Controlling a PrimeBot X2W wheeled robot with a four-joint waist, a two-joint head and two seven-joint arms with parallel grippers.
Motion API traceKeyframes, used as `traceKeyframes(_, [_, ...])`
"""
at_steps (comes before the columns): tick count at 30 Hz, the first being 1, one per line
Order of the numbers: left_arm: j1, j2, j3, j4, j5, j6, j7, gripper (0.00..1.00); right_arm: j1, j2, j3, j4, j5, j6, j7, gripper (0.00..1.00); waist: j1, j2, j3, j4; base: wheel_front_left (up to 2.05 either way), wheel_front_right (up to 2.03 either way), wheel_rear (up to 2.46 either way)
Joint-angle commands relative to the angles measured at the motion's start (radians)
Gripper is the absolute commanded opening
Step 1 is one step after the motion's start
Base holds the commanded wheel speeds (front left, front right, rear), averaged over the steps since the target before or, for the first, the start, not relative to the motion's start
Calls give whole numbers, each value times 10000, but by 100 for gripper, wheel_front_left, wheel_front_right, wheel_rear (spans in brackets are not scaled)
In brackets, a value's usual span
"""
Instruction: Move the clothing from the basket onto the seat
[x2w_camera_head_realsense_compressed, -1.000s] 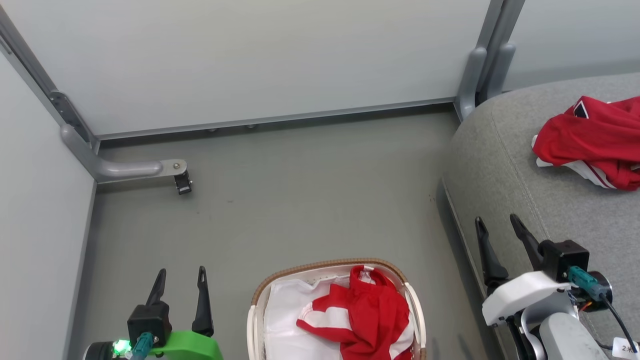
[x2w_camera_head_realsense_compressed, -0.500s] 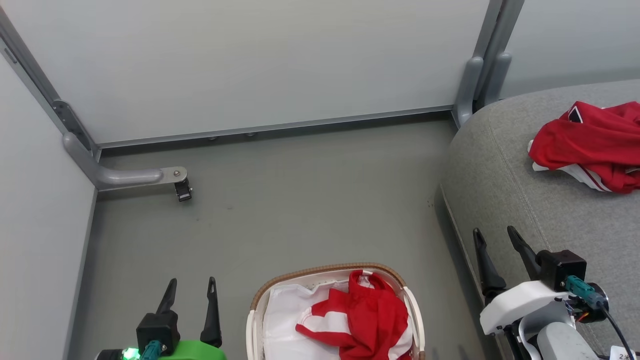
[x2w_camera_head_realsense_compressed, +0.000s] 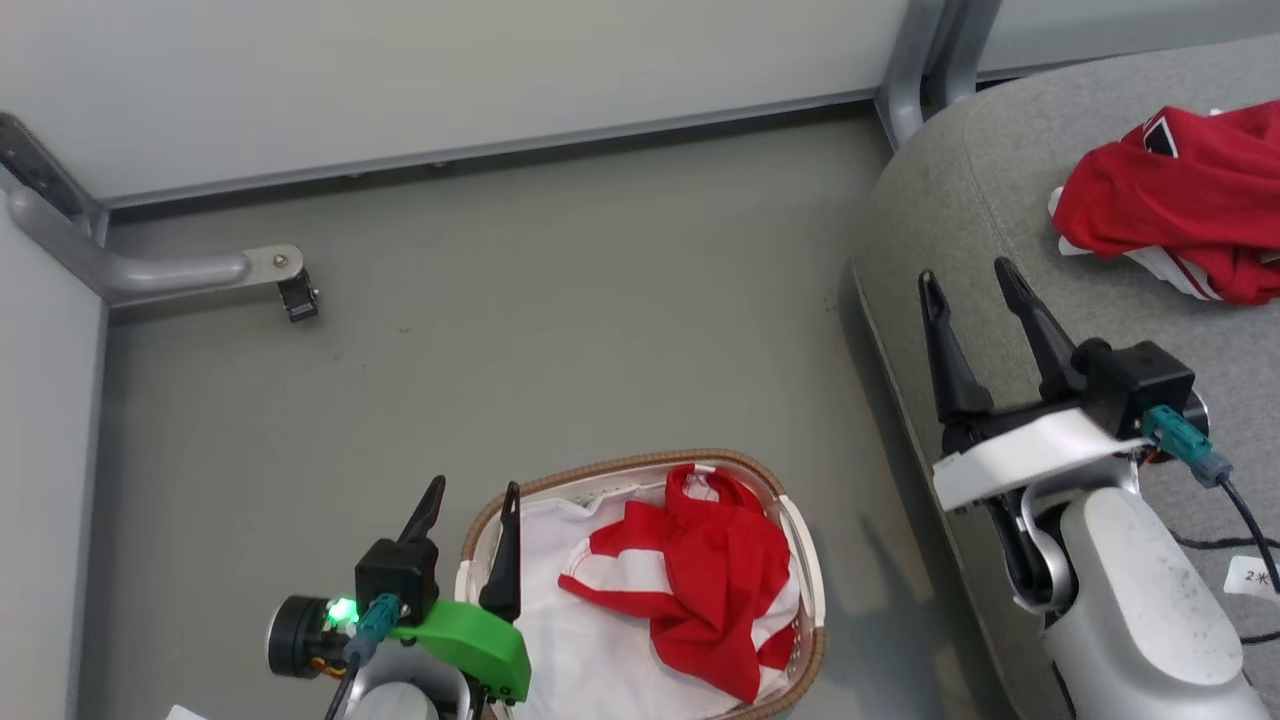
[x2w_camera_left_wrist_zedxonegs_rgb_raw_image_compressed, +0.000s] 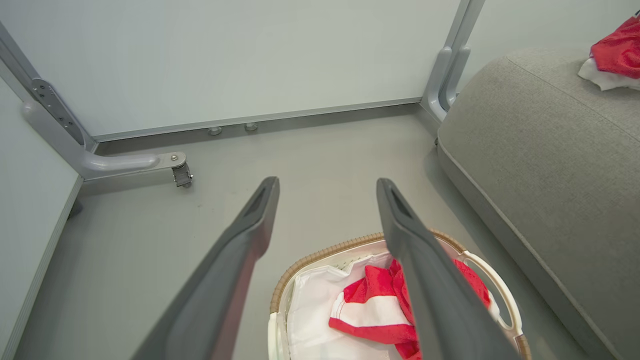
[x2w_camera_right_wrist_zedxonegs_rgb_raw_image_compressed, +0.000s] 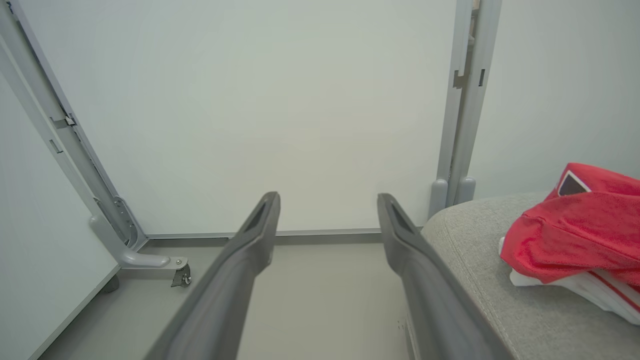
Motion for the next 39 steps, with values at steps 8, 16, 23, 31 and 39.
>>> traceKeyframes(8, [-1750,49,-865,1357,-248,-267,-9,100,-1397,117,107,-1017,280,-14,-3,100,0,76,2632,-1150,0,0,0])
traceKeyframes(16, [-3133,51,-1435,2883,-423,-694,-7,100,-2231,317,267,-1802,380,-14,-1,100,0,76,3950,-1750,0,0,0])
traceKeyframes(23, [-4265,54,-2183,4228,-826,-1009,-7,100,-2792,428,114,-2188,487,-14,-1,100,0,76,5066,-2237,0,0,0])
traceKeyframes(31, [-5334,52,-3083,5635,-1329,-1176,-7,100,-3136,485,-170,-2466,344,-14,-1,100,0,76,5838,-2767,0,0,0])
traceKeyframes(39, [-5971,55,-3835,6670,-1830,-1220,-3,100,-3086,515,-356,-2607,349,-14,-2,100,0,76,6297,-3123,0,0,0])
